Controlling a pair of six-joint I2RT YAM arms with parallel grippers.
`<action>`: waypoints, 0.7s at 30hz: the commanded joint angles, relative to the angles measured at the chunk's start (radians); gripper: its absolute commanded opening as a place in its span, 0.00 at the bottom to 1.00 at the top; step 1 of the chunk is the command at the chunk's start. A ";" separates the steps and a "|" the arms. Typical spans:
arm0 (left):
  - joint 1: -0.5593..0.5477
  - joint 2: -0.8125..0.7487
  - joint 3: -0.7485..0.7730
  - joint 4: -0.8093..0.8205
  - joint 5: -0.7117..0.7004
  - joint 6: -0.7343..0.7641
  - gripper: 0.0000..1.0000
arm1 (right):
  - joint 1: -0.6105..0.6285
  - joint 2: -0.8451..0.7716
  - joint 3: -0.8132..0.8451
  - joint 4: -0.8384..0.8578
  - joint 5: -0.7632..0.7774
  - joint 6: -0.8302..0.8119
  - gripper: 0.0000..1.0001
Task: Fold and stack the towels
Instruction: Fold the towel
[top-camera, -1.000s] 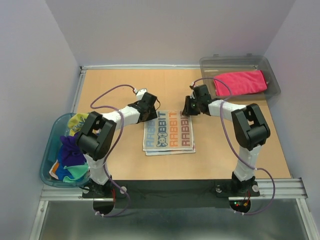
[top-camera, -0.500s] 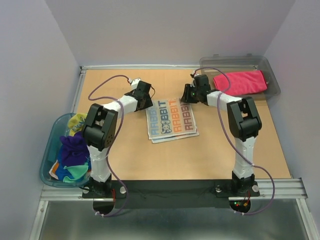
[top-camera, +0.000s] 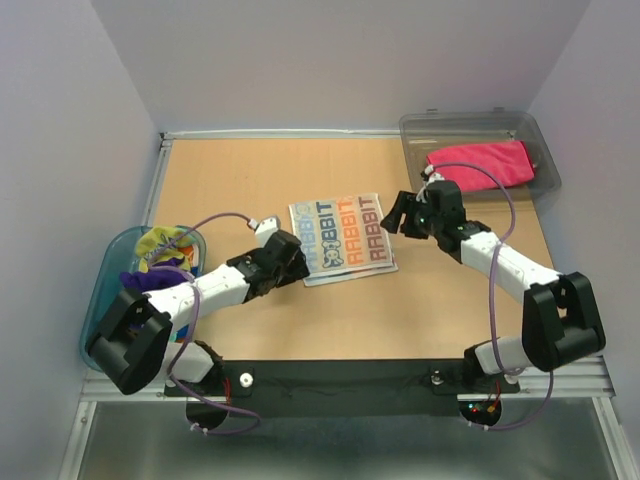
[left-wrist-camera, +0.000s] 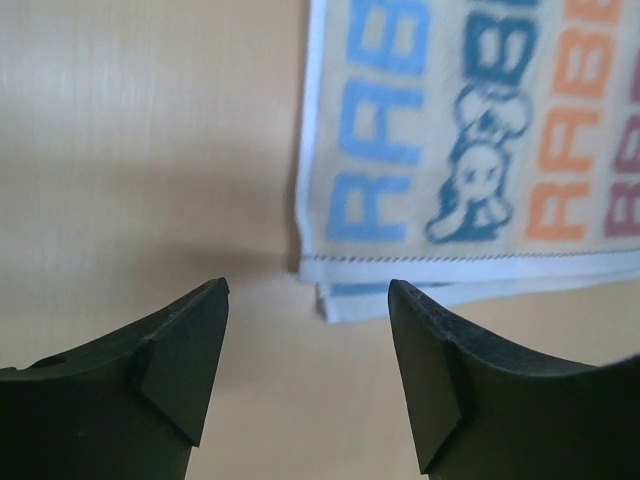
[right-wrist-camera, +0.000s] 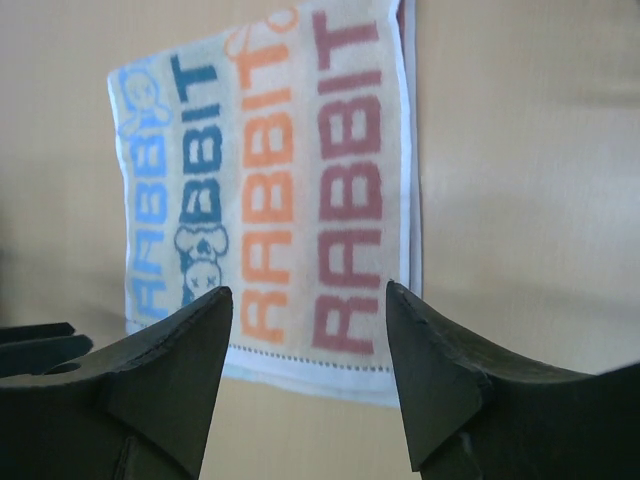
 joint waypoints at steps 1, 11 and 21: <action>-0.042 -0.014 -0.088 0.032 0.002 -0.152 0.75 | -0.003 -0.078 -0.110 0.027 -0.003 0.056 0.68; -0.089 0.087 -0.113 0.089 -0.065 -0.248 0.63 | -0.003 -0.167 -0.225 0.056 -0.031 0.067 0.69; -0.089 0.205 -0.087 0.130 -0.073 -0.249 0.55 | -0.002 -0.150 -0.288 0.149 -0.053 0.093 0.69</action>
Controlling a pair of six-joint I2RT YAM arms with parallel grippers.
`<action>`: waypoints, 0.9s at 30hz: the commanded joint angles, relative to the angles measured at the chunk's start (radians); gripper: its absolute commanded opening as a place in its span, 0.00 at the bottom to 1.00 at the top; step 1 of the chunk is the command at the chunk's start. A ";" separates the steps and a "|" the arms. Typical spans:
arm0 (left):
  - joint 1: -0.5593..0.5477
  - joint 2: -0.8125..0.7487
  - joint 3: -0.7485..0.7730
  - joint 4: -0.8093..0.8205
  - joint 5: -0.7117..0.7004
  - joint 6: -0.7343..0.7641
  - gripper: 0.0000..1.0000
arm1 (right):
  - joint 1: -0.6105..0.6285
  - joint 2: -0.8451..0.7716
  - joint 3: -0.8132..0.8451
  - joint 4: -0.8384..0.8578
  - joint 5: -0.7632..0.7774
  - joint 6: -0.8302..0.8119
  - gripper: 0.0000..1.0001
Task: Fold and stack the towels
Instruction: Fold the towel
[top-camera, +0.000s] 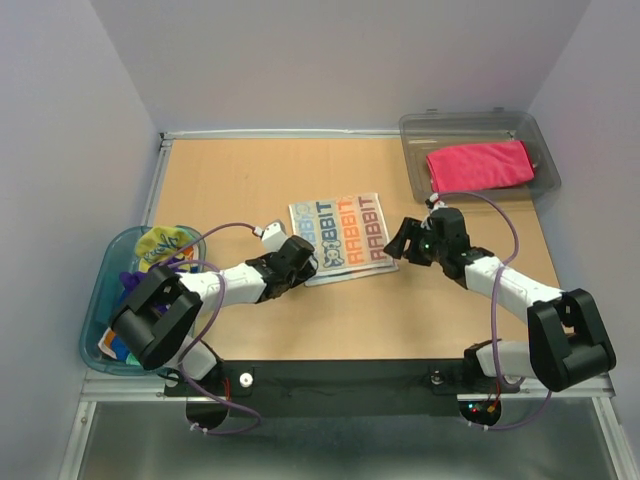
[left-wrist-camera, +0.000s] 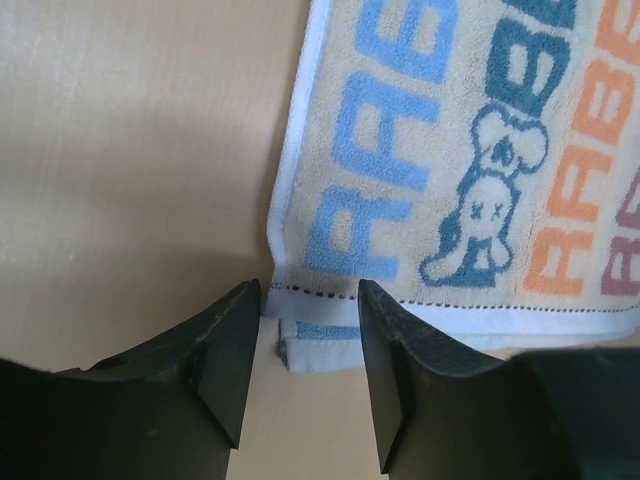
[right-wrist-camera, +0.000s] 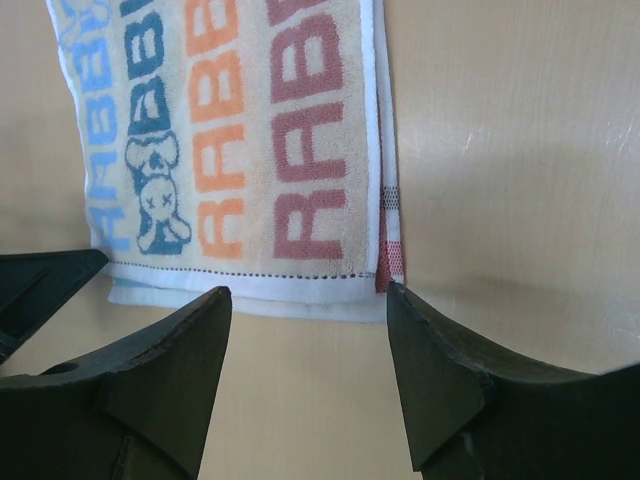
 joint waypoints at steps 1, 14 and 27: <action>-0.005 0.053 -0.001 -0.044 -0.005 -0.009 0.52 | -0.002 -0.007 -0.007 0.082 -0.009 0.014 0.69; -0.020 0.016 0.004 -0.054 -0.014 0.008 0.23 | 0.000 0.088 -0.008 0.149 -0.001 0.062 0.68; -0.028 -0.042 0.023 -0.057 -0.019 0.032 0.04 | -0.002 0.168 0.008 0.187 0.027 0.091 0.65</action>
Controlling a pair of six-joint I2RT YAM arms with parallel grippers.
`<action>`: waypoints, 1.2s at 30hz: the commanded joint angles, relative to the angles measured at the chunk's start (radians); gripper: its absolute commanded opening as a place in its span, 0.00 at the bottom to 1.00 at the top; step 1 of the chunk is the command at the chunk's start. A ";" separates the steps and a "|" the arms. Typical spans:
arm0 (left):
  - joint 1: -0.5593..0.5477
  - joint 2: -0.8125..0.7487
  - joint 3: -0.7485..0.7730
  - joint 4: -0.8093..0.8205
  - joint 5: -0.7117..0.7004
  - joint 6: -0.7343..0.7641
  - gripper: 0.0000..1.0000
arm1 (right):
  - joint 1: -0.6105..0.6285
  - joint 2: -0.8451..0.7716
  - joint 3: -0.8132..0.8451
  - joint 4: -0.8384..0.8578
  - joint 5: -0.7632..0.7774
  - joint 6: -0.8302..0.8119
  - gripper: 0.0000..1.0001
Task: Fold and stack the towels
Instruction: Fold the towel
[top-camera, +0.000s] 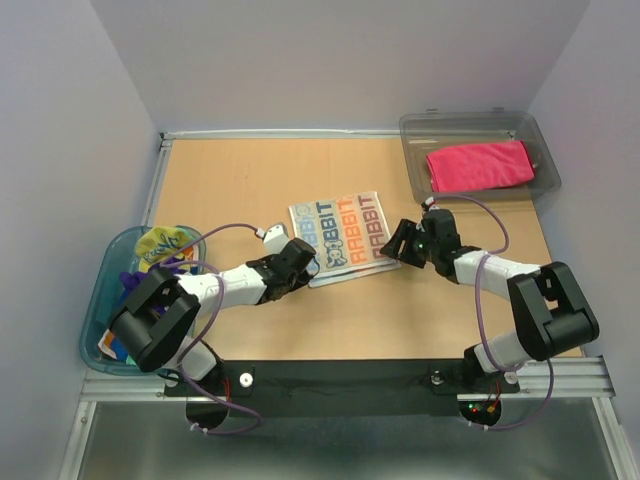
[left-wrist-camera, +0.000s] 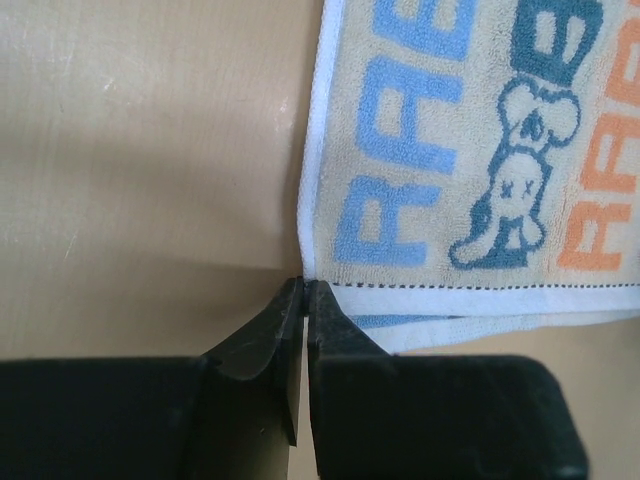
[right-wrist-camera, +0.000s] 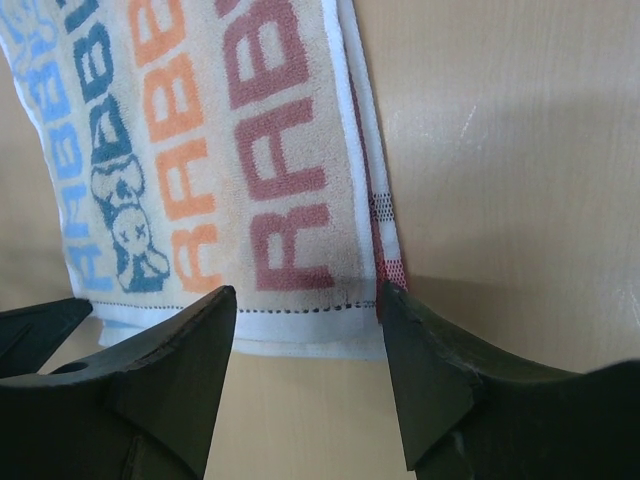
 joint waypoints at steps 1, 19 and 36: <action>-0.006 -0.060 0.016 -0.036 -0.018 0.019 0.04 | -0.002 0.014 0.016 0.057 0.023 0.025 0.64; -0.007 -0.119 0.047 -0.059 -0.020 0.033 0.03 | -0.003 0.057 0.000 0.022 0.014 0.038 0.59; -0.007 -0.097 0.059 -0.059 -0.015 0.040 0.03 | -0.003 -0.034 0.080 0.019 -0.043 0.005 0.24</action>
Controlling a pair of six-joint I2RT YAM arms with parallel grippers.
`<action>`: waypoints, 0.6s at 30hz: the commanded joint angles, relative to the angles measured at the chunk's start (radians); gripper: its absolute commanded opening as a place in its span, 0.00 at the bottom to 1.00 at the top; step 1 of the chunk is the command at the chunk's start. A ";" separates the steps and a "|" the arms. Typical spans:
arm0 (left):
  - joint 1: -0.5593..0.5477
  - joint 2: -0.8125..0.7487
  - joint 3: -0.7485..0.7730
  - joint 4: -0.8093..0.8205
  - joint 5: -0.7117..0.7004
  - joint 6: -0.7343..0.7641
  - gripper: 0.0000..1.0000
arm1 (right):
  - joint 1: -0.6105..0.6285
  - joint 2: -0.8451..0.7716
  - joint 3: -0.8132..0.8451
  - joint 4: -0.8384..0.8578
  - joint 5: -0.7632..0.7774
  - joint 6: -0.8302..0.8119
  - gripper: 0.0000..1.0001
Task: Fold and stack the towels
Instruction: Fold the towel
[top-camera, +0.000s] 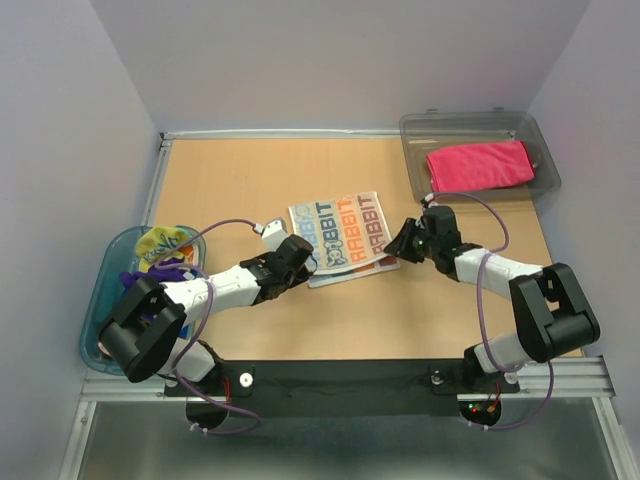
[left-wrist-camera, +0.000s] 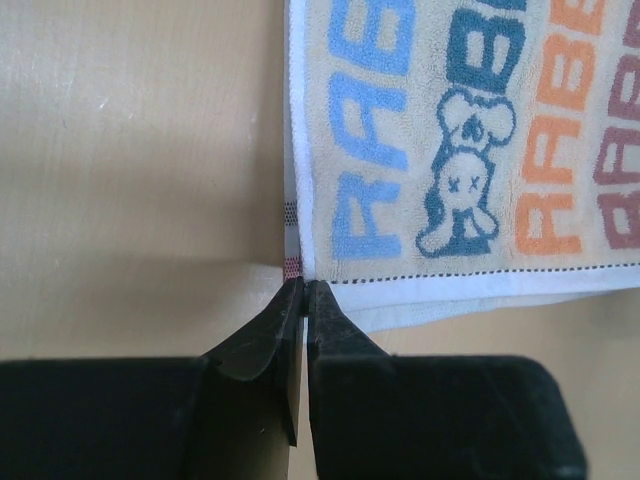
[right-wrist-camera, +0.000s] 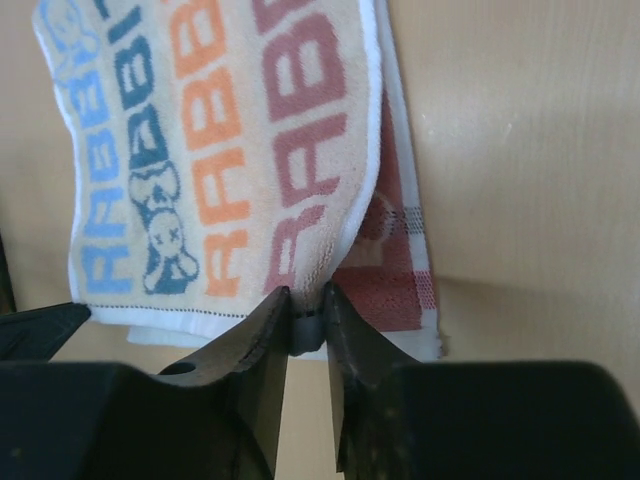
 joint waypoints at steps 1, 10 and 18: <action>-0.006 -0.010 0.043 -0.013 -0.015 0.013 0.03 | -0.002 -0.039 0.062 0.027 -0.015 -0.016 0.22; -0.007 -0.013 0.049 -0.018 -0.022 0.022 0.03 | -0.003 -0.012 0.050 0.020 0.021 -0.044 0.04; -0.006 -0.045 0.159 -0.134 -0.071 0.039 0.04 | -0.003 -0.047 0.180 -0.104 0.055 -0.118 0.03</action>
